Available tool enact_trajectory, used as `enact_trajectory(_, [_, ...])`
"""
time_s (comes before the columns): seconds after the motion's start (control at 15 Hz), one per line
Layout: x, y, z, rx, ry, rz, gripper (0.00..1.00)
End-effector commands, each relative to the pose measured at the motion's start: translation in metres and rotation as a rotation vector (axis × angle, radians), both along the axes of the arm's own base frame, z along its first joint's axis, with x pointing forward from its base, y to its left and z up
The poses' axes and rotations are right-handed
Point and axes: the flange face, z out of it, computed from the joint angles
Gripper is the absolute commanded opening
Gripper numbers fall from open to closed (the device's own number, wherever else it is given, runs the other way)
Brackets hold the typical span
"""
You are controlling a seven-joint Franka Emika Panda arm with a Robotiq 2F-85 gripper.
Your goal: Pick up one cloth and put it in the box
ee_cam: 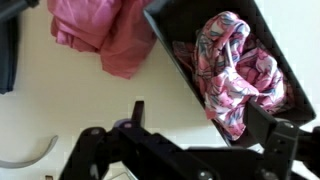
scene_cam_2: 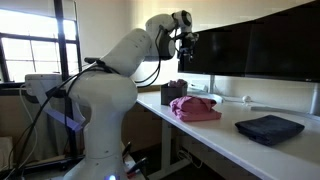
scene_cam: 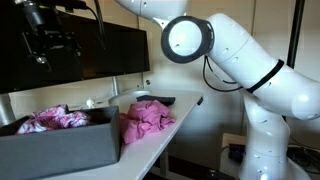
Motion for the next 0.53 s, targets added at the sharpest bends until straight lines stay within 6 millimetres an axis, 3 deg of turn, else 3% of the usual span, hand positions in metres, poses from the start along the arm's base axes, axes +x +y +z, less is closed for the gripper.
enact_trajectory(0.0, [-0.005,-0.028,0.022,-0.047,0.012,0.067,1.00])
enact_trajectory(0.47, [-0.010,-0.065,0.047,-0.001,0.041,0.109,1.00])
